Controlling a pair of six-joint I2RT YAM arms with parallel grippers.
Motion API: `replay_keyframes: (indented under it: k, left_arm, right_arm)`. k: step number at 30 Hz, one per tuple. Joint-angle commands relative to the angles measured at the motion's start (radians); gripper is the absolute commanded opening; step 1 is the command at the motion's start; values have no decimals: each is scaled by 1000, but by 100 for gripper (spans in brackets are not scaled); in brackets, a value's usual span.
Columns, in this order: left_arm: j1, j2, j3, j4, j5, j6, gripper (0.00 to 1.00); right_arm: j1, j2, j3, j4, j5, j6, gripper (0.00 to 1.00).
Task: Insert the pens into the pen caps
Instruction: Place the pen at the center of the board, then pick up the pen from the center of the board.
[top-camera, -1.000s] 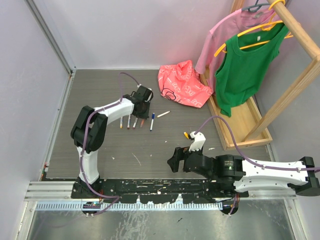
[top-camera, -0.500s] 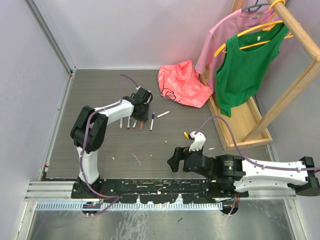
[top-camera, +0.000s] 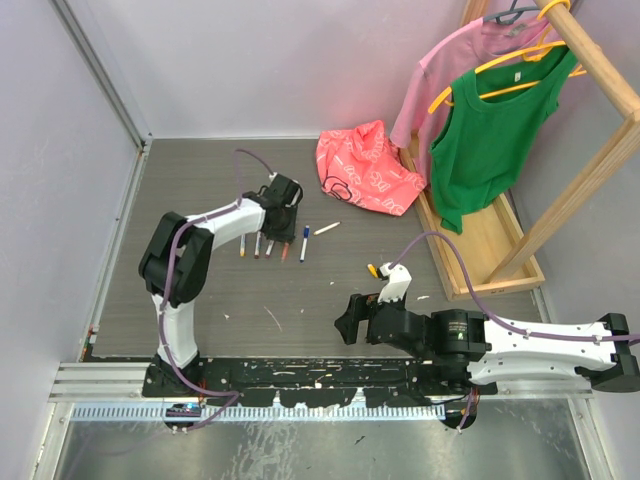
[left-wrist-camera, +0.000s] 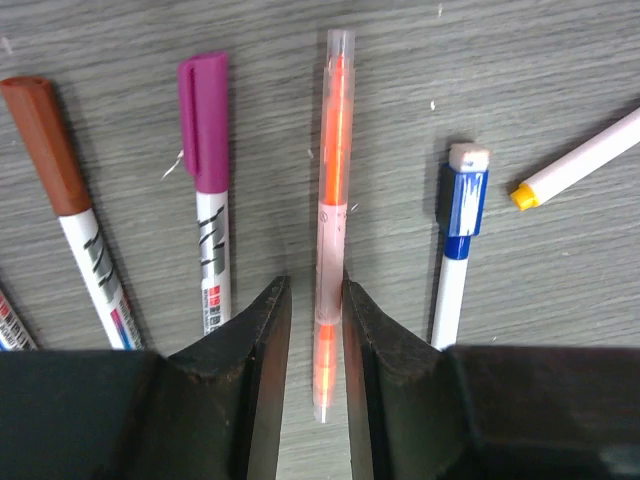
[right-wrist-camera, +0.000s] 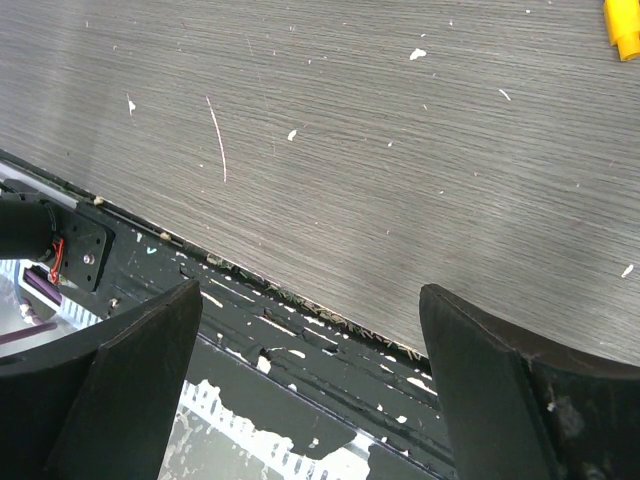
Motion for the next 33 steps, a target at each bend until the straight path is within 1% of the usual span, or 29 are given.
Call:
replay_keyframes:
  k: [1,5,7,9,12,15,17,21,26,33]
  left_arm:
    - [12,-101,39,-42,-8,14,28]
    - [12,-194,77,-65,-4,31,30]
    - [12,-244,90,-80,-4,42,30]
    - [11,-304,94,-99,7,52,30]
    - [11,-398,66,-113,33,68,31]
    - [12,-520,-4,-109,66,88,32]
    - [12,-614,-80,-101,91,99,33]
    - [12,-838,-217,-105,111,111,35]
    - [12,-1085,-349,-158,97,120,37]
    - [11,-1299,-466,-255,54,93,37]
  right_arm:
    - [-2,-2,38,9,28,14,95]
    - [-2,5,51,-1,54,1,95]
    - [-7,22,71,-32,72,-14,95]
    - [-40,61,108,-69,73,-50,94]
    - [-125,115,156,-86,37,-123,94]
    - [-242,156,180,-36,-35,-214,92]
    - [-310,191,194,11,-90,-263,89]
    - [-411,312,254,98,-201,-331,85]
    - [-473,520,353,176,-228,-351,80]
    - [-531,774,536,212,-236,-366,71]
